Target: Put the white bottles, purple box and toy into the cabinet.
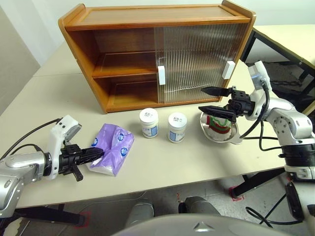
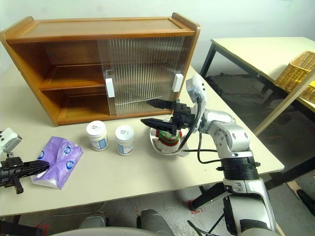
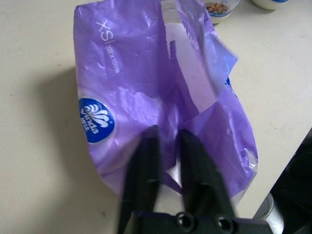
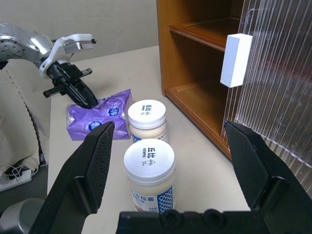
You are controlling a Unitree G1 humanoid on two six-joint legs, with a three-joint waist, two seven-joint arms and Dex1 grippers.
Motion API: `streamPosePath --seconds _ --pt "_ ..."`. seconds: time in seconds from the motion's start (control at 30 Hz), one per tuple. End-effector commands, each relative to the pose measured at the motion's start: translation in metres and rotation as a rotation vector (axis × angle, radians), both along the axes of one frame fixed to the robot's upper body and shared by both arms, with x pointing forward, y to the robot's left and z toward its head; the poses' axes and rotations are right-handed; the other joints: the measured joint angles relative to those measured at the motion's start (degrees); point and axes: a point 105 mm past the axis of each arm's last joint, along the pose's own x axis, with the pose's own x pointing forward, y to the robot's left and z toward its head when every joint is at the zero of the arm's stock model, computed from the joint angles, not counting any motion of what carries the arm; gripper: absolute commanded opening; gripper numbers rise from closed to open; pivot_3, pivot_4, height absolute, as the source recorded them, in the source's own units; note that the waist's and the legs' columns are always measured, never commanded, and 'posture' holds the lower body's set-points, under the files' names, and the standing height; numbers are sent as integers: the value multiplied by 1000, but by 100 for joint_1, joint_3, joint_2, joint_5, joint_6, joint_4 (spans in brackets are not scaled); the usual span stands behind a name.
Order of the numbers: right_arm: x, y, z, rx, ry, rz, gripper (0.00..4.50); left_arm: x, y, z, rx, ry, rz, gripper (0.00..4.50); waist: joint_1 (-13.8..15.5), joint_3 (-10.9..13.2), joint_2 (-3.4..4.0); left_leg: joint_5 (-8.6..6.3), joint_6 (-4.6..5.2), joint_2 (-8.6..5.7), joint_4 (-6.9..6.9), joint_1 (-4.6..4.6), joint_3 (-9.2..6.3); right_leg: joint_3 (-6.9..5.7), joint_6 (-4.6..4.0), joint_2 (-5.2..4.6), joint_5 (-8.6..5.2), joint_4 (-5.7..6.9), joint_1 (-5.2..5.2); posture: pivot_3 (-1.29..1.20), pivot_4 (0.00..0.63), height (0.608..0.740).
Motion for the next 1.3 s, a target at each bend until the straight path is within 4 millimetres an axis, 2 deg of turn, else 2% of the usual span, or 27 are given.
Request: streamPosePath --seconds 0.03,0.1,0.2,0.4,0.57,0.87,1.13,1.23,1.3 --pt "0 2 5 -6 -26 5 4500 3 -1 3 3 -4 -5 26 2 0 0 0 0 0 0 0 0 0 0 0 0 0 0 -12 0 740" --pt "0 1 5 -7 -26 5 4500 5 -1 5 10 -18 -8 26 3 0 0 0 0 0 1 0 0 0 -1 0 1 0 0 -12 0 740" --pt "1 2 5 -7 -26 5 4500 9 0 10 0 -27 0 628 2 0 0 0 0 0 2 0 0 0 -3 0 2 1 1 -9 0 740" --pt "1 3 4 -5 -26 5 4500 13 -1 18 -13 -55 3 2712 1 0 0 0 0 -1 3 2 1 -1 -3 3 2 6 1 -7 0 740" --pt "2 3 5 -4 -27 7 4500 10 2 18 14 -46 7 4471 1 0 0 1 0 0 3 3 3 -1 -3 5 2 7 1 -4 0 740" --pt "2 3 5 -4 -28 11 4500 -12 9 -2 32 26 49 4471 -6 -1 1 1 -1 0 3 5 0 0 -4 6 2 9 0 1 0 740" --pt "3 3 7 -6 -34 12 4500 -10 6 -8 13 26 71 4471 5 -8 10 1 -2 1 3 5 -7 0 -5 5 2 9 1 1 0 740" --pt "3 4 8 -6 -37 10 4500 -5 9 -6 8 14 94 3823 8 -8 10 1 -1 0 2 4 -4 0 -5 5 2 9 0 -1 0 740" --pt "3 4 8 -5 -39 9 4500 -2 9 -4 8 10 94 3181 6 -8 10 1 -1 0 3 5 -4 -1 -5 6 3 10 0 -3 0 740"
